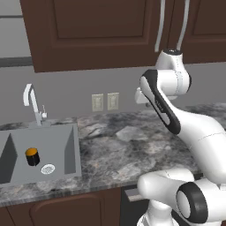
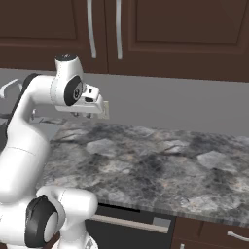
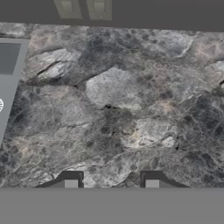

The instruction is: Open the cabinet directly in front. Then move the beer and the cup to the dining counter with the candle on it.

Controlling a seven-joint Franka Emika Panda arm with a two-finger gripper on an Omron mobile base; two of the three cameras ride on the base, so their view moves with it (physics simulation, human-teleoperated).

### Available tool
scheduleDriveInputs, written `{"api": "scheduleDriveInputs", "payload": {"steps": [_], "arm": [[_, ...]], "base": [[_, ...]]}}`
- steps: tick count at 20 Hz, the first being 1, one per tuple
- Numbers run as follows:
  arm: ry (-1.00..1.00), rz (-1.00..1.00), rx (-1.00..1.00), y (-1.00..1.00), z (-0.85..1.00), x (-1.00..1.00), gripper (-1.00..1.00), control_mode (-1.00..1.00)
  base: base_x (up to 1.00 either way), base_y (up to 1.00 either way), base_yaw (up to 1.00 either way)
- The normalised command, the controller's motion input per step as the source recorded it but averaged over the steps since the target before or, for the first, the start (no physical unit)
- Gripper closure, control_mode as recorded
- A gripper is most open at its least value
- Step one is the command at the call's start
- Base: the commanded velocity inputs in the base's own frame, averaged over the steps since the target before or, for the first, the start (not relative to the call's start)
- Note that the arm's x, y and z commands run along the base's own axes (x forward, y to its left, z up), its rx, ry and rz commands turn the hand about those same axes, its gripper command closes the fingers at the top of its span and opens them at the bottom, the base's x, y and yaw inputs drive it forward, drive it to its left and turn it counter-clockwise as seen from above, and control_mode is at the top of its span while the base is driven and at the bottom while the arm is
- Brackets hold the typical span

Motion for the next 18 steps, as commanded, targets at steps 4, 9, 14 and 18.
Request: {"api": "scheduleDriveInputs", "payload": {"steps": [4,9,14,18], "arm": [[0.0,0.0,0.0,0.0,0.0,0.0,-1.0,-1.0],[0.0,0.0,0.0,-0.08,0.0,-0.04,-1.0,-1.0],[-0.03,0.0,0.0,-0.18,0.02,-0.17,-1.0,-1.0],[-0.15,0.0,0.0,-0.09,0.1,-0.09,-1.0,-1.0]], "base": [[0.0,0.0,0.0],[0.0,0.0,0.0],[0.0,0.0,0.0],[0.0,0.0,0.0]]}}
